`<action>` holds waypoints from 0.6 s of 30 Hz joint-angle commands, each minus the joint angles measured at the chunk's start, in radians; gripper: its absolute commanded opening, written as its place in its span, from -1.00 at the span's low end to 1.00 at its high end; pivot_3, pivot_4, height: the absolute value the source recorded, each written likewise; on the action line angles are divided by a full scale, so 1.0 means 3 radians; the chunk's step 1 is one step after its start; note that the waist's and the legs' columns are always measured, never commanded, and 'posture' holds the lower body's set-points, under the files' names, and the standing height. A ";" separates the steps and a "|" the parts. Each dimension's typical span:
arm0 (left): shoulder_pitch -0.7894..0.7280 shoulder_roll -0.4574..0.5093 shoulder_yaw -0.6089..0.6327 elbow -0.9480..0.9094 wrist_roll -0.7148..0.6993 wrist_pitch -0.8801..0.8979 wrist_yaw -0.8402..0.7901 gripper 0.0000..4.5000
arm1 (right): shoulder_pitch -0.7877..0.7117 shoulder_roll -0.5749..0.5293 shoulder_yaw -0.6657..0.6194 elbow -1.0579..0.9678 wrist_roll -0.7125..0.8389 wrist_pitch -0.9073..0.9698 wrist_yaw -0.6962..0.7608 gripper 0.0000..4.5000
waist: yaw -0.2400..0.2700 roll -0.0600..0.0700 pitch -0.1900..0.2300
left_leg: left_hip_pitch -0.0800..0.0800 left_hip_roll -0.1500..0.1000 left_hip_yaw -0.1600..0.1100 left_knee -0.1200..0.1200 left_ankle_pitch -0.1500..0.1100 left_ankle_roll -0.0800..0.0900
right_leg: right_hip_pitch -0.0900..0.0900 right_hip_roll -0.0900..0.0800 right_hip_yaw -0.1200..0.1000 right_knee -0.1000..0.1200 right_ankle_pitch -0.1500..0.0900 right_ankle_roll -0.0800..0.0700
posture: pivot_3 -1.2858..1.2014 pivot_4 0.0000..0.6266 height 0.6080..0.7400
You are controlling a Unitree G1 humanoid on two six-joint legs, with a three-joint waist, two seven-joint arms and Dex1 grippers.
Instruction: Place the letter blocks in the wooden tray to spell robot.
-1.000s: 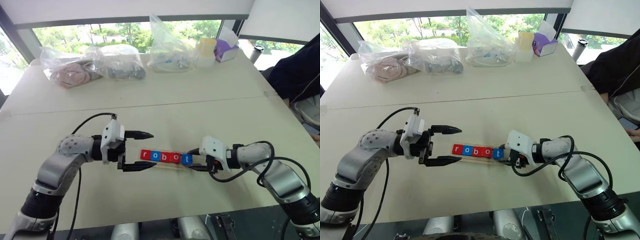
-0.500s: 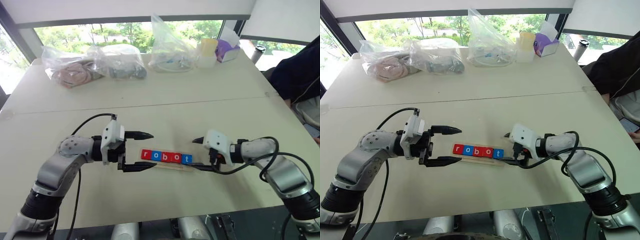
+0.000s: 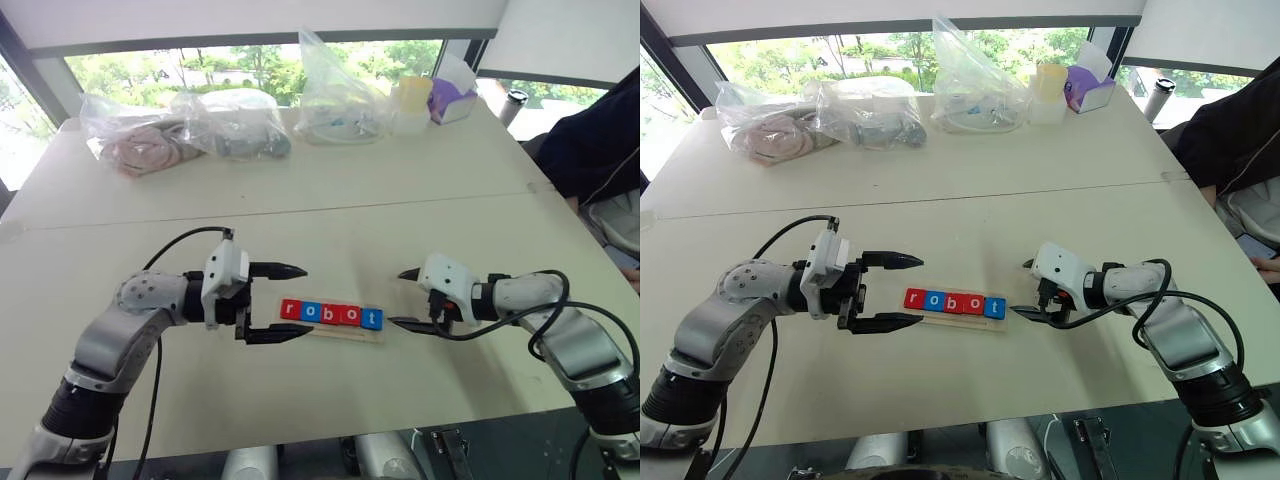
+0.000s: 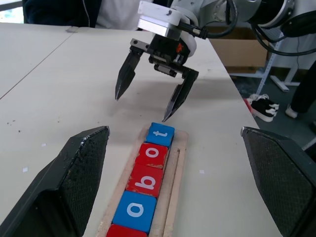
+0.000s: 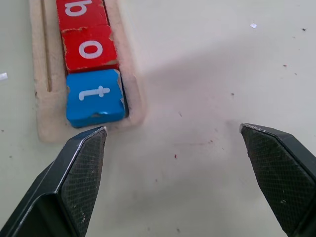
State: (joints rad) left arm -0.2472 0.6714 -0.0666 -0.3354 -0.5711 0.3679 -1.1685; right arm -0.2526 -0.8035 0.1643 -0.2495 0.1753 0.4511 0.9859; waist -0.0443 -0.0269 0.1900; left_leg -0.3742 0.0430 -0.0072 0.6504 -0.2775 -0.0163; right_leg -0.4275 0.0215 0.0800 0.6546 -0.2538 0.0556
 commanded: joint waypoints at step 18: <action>0.0020 0.0181 0.0127 -0.0128 -0.0102 0.0138 0.0001 1.00 | 0.0073 -0.0279 -0.0315 -0.0230 0.0074 0.0046 0.0105 0.97 | 0.0005 0.0000 0.0000 | 0.0000 0.0000 0.0000 0.0000 0.0000 0.0000 | 0.0000 -0.0001 0.0000 0.0000 0.0000 -0.0001 | 0.03 -0.52 1.00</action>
State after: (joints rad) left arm -0.2398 0.7092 -0.0606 -0.3562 -0.5798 0.3998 -1.1619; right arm -0.2331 -0.8714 0.1322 -0.2524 0.1558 0.4453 1.0153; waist -0.0428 -0.0269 0.1900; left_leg -0.3741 0.0429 -0.0071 0.6505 -0.2775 -0.0163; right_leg -0.4275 0.0214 0.0800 0.6547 -0.2539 0.0554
